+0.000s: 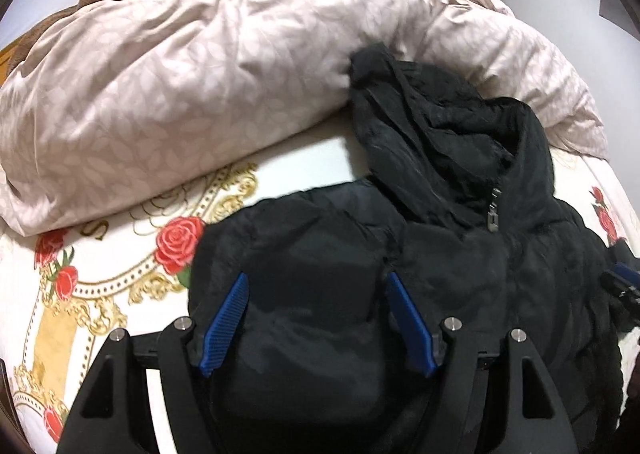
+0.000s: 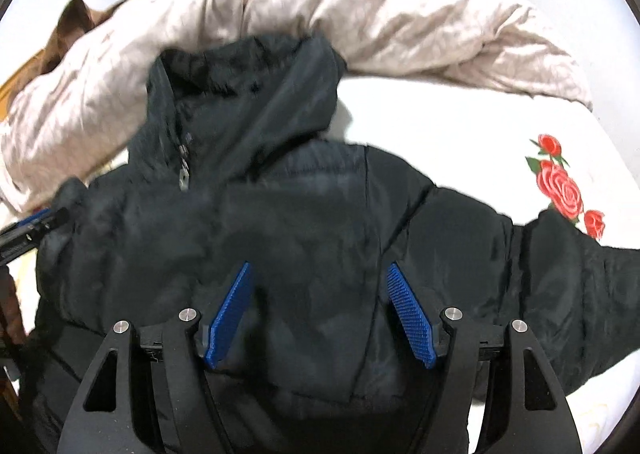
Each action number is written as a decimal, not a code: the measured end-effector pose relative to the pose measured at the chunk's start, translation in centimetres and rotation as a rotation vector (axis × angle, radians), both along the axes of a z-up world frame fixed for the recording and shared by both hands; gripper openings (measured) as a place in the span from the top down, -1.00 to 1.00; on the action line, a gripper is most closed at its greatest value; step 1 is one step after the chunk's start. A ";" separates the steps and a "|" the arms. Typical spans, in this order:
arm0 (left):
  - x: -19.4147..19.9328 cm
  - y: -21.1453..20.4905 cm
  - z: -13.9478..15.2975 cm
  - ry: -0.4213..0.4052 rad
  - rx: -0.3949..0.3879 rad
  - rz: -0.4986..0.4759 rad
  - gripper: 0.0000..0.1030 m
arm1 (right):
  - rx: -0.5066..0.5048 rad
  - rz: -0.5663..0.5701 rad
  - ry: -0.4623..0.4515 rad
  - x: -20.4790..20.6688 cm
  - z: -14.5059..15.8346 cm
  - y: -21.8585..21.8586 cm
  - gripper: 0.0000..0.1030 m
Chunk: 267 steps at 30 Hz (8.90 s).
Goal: Fold large clothes
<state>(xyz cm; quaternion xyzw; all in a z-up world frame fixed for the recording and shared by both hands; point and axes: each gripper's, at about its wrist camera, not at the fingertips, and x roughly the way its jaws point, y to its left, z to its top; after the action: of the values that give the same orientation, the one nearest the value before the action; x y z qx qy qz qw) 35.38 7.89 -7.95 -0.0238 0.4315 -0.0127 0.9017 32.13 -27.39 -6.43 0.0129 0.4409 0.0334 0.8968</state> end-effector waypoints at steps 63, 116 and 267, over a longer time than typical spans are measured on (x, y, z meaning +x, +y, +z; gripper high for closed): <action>-20.2 -14.3 10.5 -0.004 -0.090 -0.208 -0.41 | 0.077 -0.246 -0.019 -22.7 7.1 -10.6 -0.38; -11.3 -10.4 7.4 -0.012 -0.100 -0.113 -0.41 | 0.197 -0.287 -0.269 -11.6 16.1 -15.1 0.77; -26.5 -7.3 14.2 -0.062 -0.089 -0.099 -0.01 | 0.081 0.030 -0.290 -25.5 14.3 -1.0 -0.21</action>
<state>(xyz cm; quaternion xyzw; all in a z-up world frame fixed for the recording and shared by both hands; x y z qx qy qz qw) 8.85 0.62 6.20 -0.0420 0.4028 -0.0772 0.9110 6.64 -28.41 7.84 0.0374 0.3050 0.0659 0.9493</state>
